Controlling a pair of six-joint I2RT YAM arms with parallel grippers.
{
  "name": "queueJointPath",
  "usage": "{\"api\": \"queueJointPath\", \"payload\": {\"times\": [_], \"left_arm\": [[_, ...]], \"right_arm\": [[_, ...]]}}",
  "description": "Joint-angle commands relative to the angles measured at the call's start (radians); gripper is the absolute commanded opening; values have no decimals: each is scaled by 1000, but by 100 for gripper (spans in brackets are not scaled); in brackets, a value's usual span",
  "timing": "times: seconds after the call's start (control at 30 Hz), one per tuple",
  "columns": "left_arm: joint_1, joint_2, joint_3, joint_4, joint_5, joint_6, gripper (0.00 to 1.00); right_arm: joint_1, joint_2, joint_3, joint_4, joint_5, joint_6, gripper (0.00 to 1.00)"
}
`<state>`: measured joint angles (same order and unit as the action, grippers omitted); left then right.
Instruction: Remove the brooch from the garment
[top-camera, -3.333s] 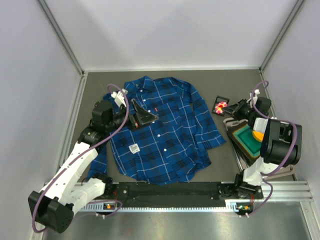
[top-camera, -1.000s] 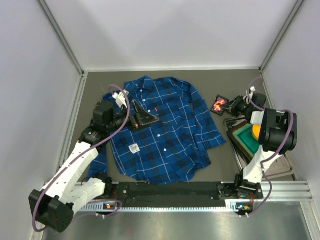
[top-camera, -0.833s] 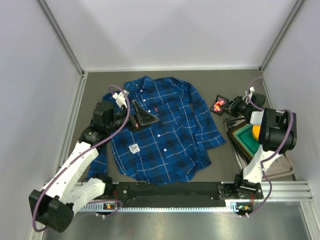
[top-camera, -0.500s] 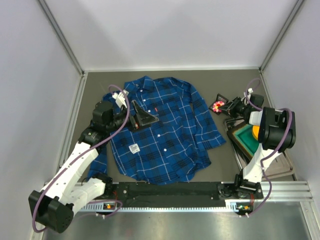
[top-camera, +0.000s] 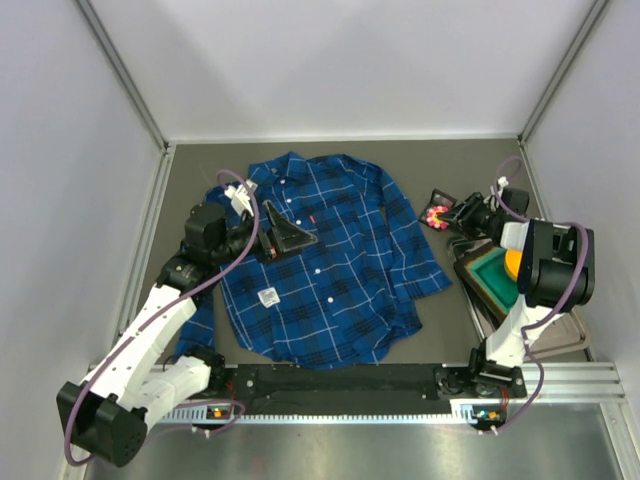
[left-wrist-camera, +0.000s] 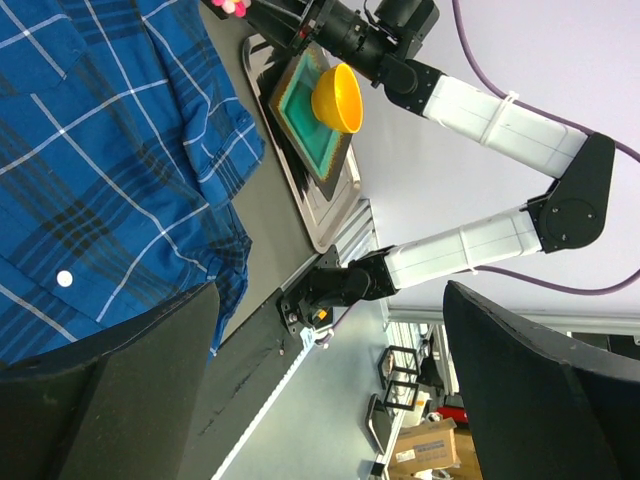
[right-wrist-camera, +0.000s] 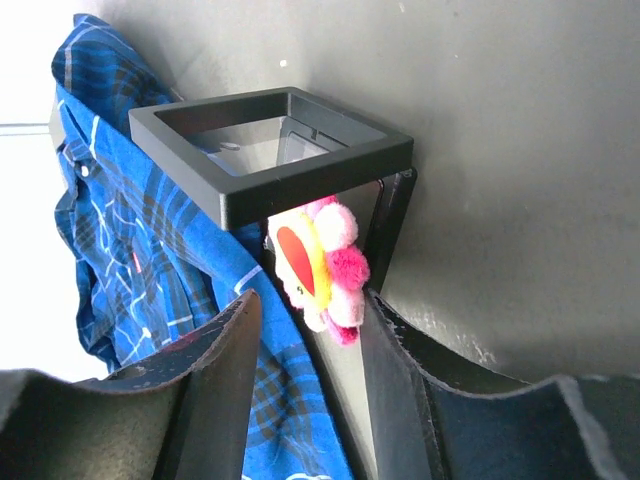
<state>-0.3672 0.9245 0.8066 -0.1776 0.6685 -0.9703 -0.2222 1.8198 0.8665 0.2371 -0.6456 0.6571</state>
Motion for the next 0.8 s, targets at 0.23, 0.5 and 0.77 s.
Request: {"api": "queueJointPath", "payload": {"times": [0.23, 0.5, 0.77], "left_arm": [[4, -39, -6, 58, 22, -5, 98], [5, -46, -9, 52, 19, -2, 98], [5, -44, -17, 56, 19, -2, 98]], "right_arm": [[11, -59, 32, -42, 47, -56, 27], [11, -63, 3, 54, -5, 2, 0], [11, -111, -67, 151, -63, 71, 0]]}}
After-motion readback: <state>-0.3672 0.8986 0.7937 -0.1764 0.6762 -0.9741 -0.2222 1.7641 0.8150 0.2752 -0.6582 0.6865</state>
